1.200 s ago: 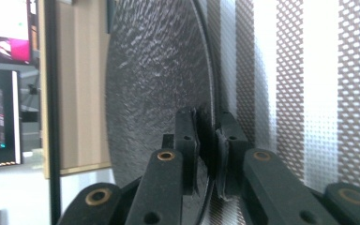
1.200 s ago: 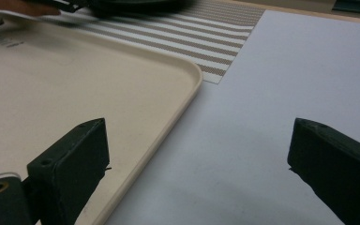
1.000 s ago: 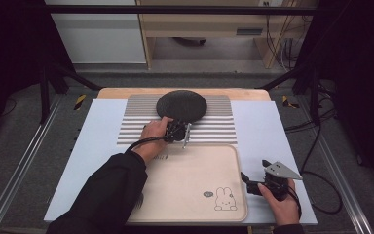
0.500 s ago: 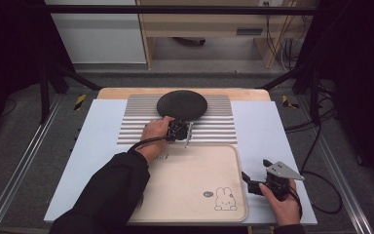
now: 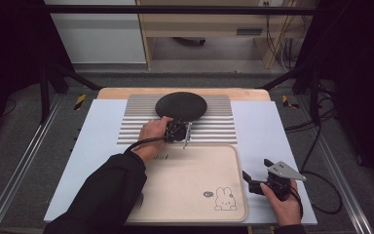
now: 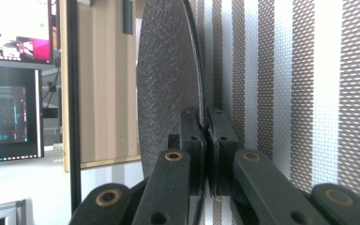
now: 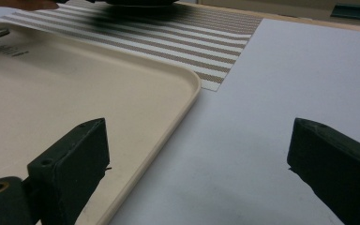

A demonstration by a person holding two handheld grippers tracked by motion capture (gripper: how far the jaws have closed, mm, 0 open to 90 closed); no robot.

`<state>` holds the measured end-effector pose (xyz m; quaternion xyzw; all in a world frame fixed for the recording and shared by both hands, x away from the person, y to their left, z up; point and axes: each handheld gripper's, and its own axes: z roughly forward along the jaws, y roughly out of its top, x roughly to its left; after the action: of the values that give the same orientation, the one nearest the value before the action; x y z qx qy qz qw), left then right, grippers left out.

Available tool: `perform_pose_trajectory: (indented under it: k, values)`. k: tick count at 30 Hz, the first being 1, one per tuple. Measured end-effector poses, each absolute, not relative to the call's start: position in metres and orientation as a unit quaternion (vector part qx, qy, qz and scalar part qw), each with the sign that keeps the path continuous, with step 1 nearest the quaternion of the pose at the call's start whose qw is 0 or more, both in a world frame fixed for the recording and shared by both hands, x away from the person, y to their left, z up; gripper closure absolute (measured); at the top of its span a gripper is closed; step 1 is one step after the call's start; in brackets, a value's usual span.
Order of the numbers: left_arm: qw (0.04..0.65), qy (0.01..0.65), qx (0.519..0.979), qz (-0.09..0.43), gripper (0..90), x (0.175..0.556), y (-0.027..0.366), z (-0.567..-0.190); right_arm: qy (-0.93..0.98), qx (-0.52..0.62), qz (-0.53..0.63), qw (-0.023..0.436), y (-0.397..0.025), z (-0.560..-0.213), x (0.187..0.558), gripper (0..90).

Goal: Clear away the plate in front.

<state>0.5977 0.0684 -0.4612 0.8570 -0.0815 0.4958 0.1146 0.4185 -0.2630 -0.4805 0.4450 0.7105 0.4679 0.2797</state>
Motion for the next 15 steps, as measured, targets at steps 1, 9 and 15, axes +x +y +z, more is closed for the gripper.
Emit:
perform_pose_trajectory:
  k: [1,9,15]
  values:
    - [0.116,-0.081,0.856,0.497,87.0,0.596,0.069,-0.458,0.711,0.444,0.468,0.280,-0.263,-0.480,0.418,6.1]
    - [0.135,-0.080,0.846,0.509,87.2,0.571,0.076,-0.439,0.709,0.443,0.470,0.284,-0.265,-0.479,0.418,6.2]
    - [0.148,-0.079,0.841,0.514,87.2,0.550,0.083,-0.433,0.709,0.441,0.470,0.285,-0.263,-0.478,0.417,6.2]
